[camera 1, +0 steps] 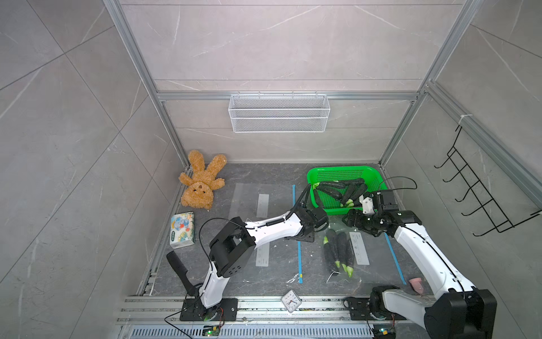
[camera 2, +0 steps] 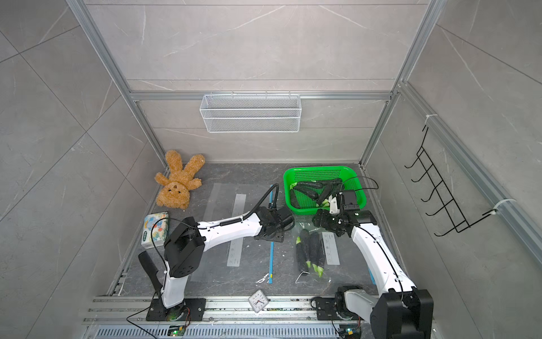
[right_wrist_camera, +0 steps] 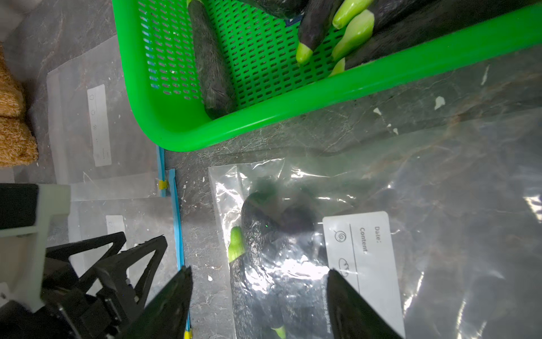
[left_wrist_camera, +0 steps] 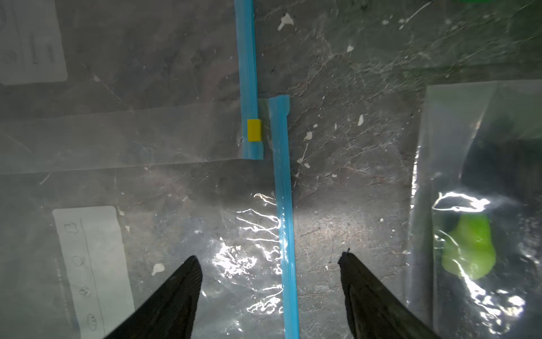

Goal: Place the eggplant in a zip-top bag and seal the zipper
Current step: Open the zipper food storage bag.

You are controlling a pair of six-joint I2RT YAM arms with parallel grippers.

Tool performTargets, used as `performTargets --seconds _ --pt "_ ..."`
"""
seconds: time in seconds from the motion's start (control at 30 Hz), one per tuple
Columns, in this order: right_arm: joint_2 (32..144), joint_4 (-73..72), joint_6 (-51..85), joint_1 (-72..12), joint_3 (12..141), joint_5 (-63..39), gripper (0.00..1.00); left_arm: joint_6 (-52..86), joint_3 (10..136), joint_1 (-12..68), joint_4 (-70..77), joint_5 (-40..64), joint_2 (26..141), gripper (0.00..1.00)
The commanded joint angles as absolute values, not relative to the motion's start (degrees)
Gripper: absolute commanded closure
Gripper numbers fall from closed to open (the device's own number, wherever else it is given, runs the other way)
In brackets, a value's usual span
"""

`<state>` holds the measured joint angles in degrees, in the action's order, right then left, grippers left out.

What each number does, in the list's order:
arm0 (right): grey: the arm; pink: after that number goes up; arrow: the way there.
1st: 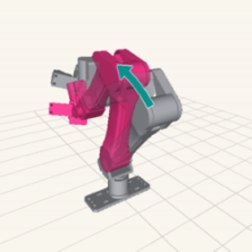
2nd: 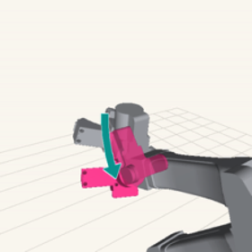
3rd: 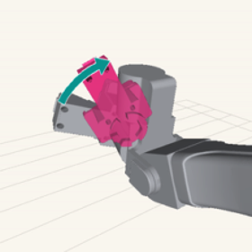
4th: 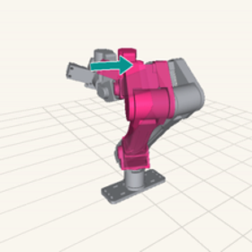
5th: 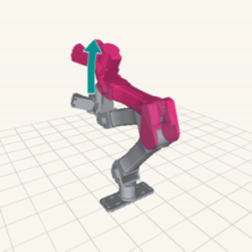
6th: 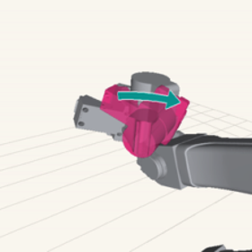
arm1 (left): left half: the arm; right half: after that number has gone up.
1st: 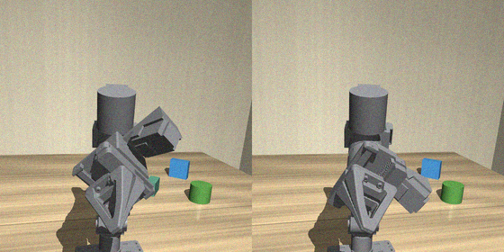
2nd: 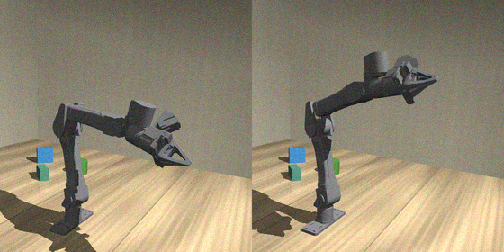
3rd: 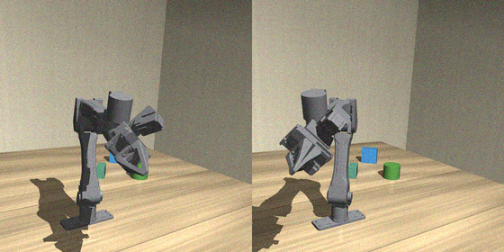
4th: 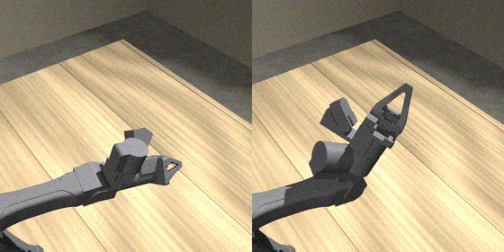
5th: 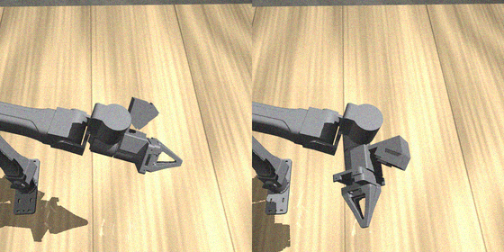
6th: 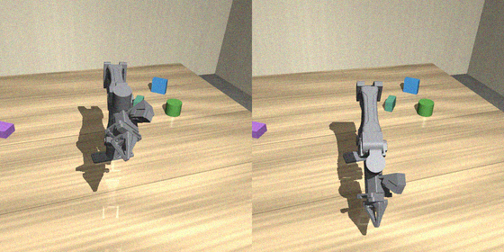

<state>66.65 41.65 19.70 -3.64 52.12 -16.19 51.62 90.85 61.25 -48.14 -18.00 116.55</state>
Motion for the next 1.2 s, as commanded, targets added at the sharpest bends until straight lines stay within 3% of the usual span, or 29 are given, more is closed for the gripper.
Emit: performTargets --seconds 0.0,0.97,1.17 --pt "65.59 39.36 18.94 -3.57 50.03 -18.27 0.27 55.38 91.64 62.22 -52.09 -19.68 117.32 0.3" --pt "67.5 37.59 15.47 -3.01 48.92 -18.15 0.28 57.13 82.73 65.88 -44.91 -16.68 118.58 0.54" --pt "68.47 37.2 15.29 -2.82 49.71 -18.05 0.29 57.92 81.49 66.14 -44.47 -17.7 117.48 0.8"
